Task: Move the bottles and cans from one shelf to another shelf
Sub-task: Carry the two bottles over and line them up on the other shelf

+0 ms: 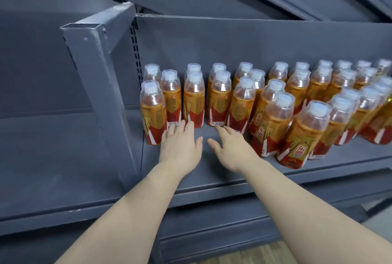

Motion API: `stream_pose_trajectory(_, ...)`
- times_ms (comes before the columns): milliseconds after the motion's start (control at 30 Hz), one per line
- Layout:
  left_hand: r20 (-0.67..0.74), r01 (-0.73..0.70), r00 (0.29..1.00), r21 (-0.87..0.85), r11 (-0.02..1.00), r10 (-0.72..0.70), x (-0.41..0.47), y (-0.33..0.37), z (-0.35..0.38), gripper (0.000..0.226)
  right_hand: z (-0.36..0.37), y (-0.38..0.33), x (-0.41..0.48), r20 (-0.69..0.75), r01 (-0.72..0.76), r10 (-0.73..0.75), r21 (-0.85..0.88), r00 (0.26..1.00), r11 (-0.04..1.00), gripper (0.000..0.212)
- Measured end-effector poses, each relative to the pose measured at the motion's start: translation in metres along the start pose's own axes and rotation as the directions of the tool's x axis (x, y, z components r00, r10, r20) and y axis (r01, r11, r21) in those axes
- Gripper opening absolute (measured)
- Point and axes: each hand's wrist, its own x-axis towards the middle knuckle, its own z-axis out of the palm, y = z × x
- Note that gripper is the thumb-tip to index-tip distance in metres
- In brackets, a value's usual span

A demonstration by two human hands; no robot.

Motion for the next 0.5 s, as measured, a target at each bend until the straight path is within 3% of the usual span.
stream_pose_trajectory(333, -0.136, 0.24, 0.963, 0.029, 0.97, -0.234, 0.003, 0.005, -0.004, 0.046, -0.003, 0.005, 0.056, 0.009, 0.148, -0.151, 0.149, 0.988, 0.978, 0.067)
stream_pose_trajectory(433, -0.208, 0.351, 0.914, -0.026, 0.936, -0.349, 0.004, 0.007, -0.005, 0.035, -0.002, 0.004, 0.071, -0.022, 0.128, -0.126, 0.262, 0.992, 0.957, 0.068)
stream_pose_trajectory(500, -0.274, 0.434, 0.845, -0.152, 0.888, -0.459, 0.007, 0.006, -0.006, 0.028, 0.0, 0.003, 0.078, -0.046, 0.119, -0.11, 0.318, 0.993, 0.94, 0.069)
